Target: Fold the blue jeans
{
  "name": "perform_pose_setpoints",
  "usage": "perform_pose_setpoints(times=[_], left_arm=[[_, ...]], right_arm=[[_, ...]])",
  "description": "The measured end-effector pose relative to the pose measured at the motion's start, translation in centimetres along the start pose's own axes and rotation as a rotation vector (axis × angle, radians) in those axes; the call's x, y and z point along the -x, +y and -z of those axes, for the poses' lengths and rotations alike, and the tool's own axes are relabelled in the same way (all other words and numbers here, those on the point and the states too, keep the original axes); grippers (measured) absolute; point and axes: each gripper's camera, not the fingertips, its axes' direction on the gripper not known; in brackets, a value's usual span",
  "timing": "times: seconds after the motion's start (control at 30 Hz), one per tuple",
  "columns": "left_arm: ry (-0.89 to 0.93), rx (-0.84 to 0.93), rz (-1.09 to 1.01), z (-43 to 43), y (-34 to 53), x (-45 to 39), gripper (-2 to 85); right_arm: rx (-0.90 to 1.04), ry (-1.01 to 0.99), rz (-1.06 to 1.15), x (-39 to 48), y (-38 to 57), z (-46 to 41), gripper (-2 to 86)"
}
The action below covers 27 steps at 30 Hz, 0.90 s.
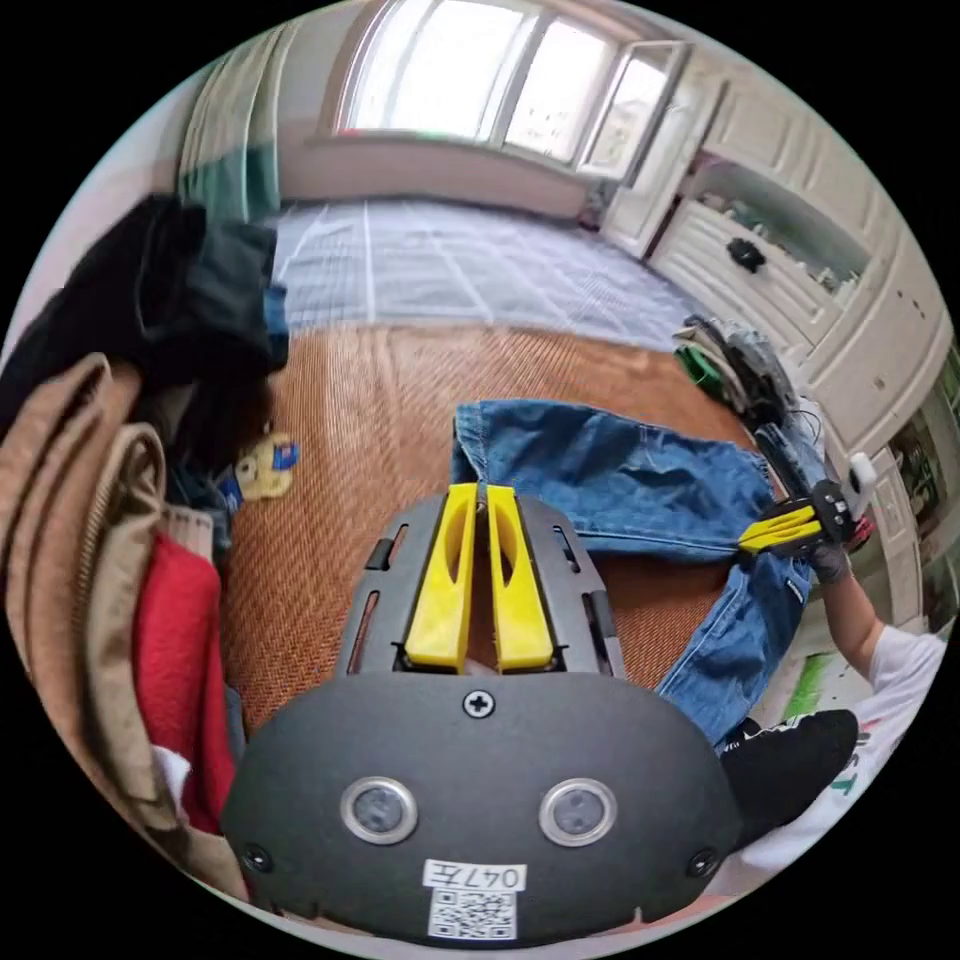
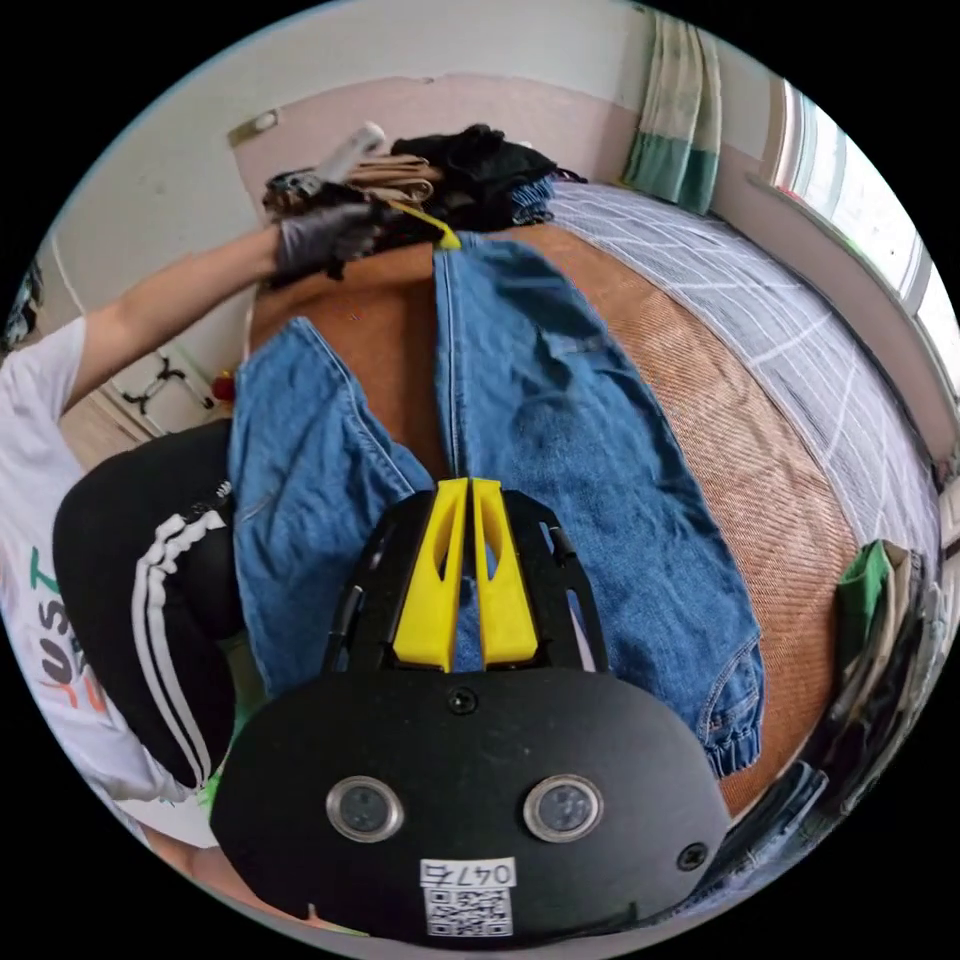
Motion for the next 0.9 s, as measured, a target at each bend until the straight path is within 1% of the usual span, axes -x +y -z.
perform_pose_setpoints(times=[0.07,0.13,0.17,0.23,0.3,0.37,0.4,0.43,0.47,0.53,0.6,0.63,0.7,0.77,0.8,0.87,0.9], left_arm=[[-0.018,0.011,-0.006,-0.6,0.1,-0.1,0.1],[-0.02,0.054,0.01,-1.1,-0.2,0.0,0.9],[-0.006,0.051,0.022,-0.4,-0.5,0.1,1.7],[-0.011,0.03,0.05,1.7,-0.7,0.4,3.5],[-0.068,-0.014,0.094,5.0,-0.7,1.0,4.6],[-0.103,-0.089,0.089,9.8,-0.9,0.3,4.5],[-0.099,-0.094,0.073,10.6,-1.2,-0.3,4.4],[-0.083,-0.08,0.029,11.4,-2.1,-2.0,4.2],[-0.067,-0.051,-0.031,11.4,-3.2,-4.4,3.9],[-0.061,-0.015,-0.132,10.7,-5.0,-8.7,3.2],[-0.103,-0.003,-0.189,9.6,-6.7,-12.4,1.9],[-0.138,0.0,-0.186,8.7,-7.9,-13.6,0.9],[-0.158,0.037,-0.143,7.2,-9.7,-13.6,-0.1],[-0.23,0.151,-0.038,5.5,-11.3,-10.6,-0.6],[-0.205,0.133,-0.031,6.1,-11.4,-9.9,-0.6],[-0.129,0.111,0.063,9.0,-12.0,-7.5,-0.8],[-0.127,0.106,0.056,9.8,-12.1,-7.5,-0.8]], right_arm=[[-0.036,-0.084,-0.044,-1.5,0.2,0.3,-0.4],[0.007,-0.161,-0.068,-2.7,0.4,-0.6,0.5],[0.036,-0.205,-0.072,-3.1,0.5,-1.1,1.7],[0.006,-0.223,-0.042,-3.3,1.2,0.3,2.4],[-0.081,-0.17,-0.072,-4.5,2.8,3.4,1.6],[-0.202,-0.06,-0.267,-8.4,6.6,7.7,0.4],[-0.204,-0.022,-0.332,-9.5,7.5,8.4,0.1],[-0.181,0.054,-0.439,-11.3,9.3,9.5,-0.2],[-0.15,0.12,-0.494,-12.3,10.5,10.1,-0.3],[-0.107,0.167,-0.538,-13.2,11.5,10.0,-0.4],[-0.067,0.156,-0.55,-14.0,11.8,9.0,-0.6],[-0.038,0.147,-0.553,-14.5,11.7,8.1,-0.7],[0.004,0.168,-0.561,-15.2,11.6,6.9,-0.9],[0.098,0.277,-0.581,-16.1,12.1,5.7,-0.8],[0.1,0.279,-0.584,-16.3,12.4,5.7,-0.8],[0.056,0.235,-0.627,-16.6,13.2,6.7,-0.9],[0.06,0.232,-0.621,-16.4,13.1,7.0,-1.0]])
